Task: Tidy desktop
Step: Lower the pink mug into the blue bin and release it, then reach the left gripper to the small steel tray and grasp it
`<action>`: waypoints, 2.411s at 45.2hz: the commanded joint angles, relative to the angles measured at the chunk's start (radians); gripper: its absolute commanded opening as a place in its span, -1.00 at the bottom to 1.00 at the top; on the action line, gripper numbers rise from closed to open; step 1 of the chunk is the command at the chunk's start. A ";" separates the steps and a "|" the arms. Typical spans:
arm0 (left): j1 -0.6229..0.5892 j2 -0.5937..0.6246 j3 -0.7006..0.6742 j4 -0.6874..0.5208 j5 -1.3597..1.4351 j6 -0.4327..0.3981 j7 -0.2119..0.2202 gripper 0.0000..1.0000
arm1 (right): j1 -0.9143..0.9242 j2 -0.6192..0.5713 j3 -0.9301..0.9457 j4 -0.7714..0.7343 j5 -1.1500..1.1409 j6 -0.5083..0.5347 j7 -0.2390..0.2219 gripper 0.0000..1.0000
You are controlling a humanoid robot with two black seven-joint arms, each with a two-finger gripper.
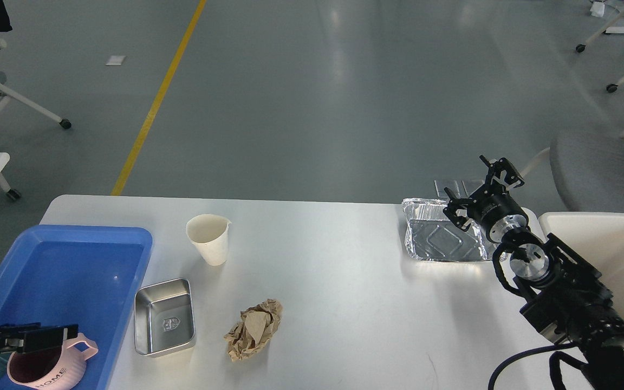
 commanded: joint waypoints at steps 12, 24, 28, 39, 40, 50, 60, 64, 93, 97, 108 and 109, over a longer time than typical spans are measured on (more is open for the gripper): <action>-0.004 0.246 -0.049 -0.284 -0.149 -0.001 0.000 0.77 | -0.001 0.011 -0.001 -0.001 0.000 0.002 0.000 1.00; -0.005 0.397 -0.154 -0.313 -0.290 -0.004 -0.006 0.77 | -0.008 0.011 -0.001 -0.001 0.000 0.002 0.000 1.00; -0.016 0.435 -0.206 -0.313 -0.319 -0.012 -0.001 0.77 | -0.008 0.011 -0.001 -0.001 -0.002 0.002 0.000 1.00; -0.175 0.502 -0.321 -0.299 -0.334 -0.179 0.014 0.77 | -0.008 0.011 -0.001 -0.001 -0.002 0.002 0.000 1.00; -0.198 0.502 -0.327 -0.299 -0.339 -0.200 0.019 0.77 | -0.006 0.011 -0.001 -0.001 0.000 0.002 0.000 1.00; -0.451 0.473 -0.335 -0.303 -0.385 -0.479 0.164 0.77 | -0.005 0.013 -0.018 -0.001 0.000 0.000 0.000 1.00; -0.478 0.493 -0.335 -0.303 -0.423 -0.533 0.180 0.77 | -0.003 0.013 -0.023 -0.001 0.000 0.000 0.000 1.00; -0.478 0.487 -0.327 -0.303 -0.423 -0.532 0.181 0.77 | -0.003 0.014 -0.023 -0.001 0.000 -0.002 0.000 1.00; -0.448 0.081 0.047 -0.260 -0.403 -0.263 0.411 0.61 | -0.006 0.017 -0.024 -0.001 -0.002 -0.002 0.000 1.00; -0.430 0.050 0.096 -0.253 -0.403 -0.211 0.411 0.61 | -0.006 0.019 -0.024 -0.001 0.000 -0.002 0.000 1.00; -0.304 -0.054 0.181 -0.221 -0.399 -0.030 0.433 0.61 | -0.006 0.017 -0.024 -0.001 -0.002 -0.002 0.000 1.00; -0.297 -0.060 0.181 -0.215 -0.397 -0.022 0.434 0.61 | -0.006 0.017 -0.024 -0.001 -0.002 -0.002 0.000 1.00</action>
